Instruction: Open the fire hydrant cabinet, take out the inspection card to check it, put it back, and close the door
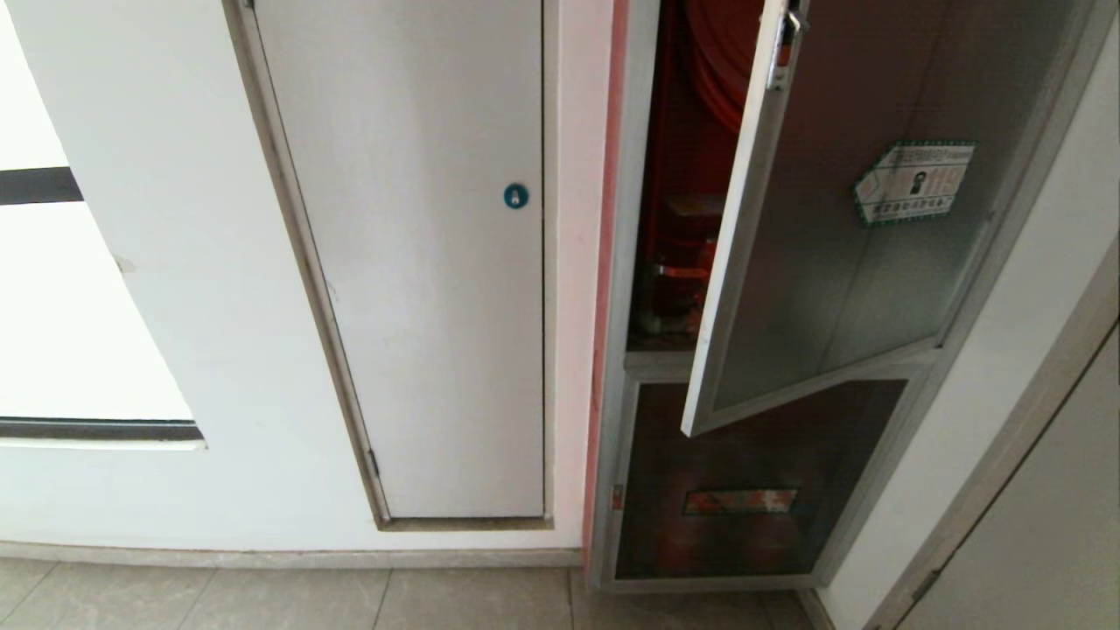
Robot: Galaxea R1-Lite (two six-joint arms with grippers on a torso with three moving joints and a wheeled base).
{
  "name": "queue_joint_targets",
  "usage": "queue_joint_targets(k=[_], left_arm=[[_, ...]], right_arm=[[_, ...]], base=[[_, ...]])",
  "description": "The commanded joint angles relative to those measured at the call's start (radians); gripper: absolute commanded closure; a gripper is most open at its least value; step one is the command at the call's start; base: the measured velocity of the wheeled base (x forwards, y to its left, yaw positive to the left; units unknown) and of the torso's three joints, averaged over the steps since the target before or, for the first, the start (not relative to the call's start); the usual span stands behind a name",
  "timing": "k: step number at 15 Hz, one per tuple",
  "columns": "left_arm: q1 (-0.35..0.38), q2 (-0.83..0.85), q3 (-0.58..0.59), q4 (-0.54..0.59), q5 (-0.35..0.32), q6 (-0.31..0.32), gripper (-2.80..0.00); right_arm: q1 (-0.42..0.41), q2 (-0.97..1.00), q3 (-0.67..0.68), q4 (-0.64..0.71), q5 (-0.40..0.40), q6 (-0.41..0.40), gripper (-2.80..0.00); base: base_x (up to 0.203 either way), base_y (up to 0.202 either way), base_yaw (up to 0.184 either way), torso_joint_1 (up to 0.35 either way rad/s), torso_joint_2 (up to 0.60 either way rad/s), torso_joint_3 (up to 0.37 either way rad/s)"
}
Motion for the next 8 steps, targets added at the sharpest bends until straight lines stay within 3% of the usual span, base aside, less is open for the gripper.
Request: queue_joint_targets(k=[1,8], left_arm=[[0.000,0.001,0.002,0.000,0.000,0.000,0.00],[0.000,0.001,0.002,0.000,0.000,0.000,0.00]], right_arm=[[0.001,0.002,0.000,0.000,0.001,0.000,0.00],[0.001,0.002,0.000,0.000,0.001,0.015,0.00]], base=[[0.000,0.000,0.000,0.000,0.00,0.000],[0.000,0.000,0.000,0.000,0.00,0.000]])
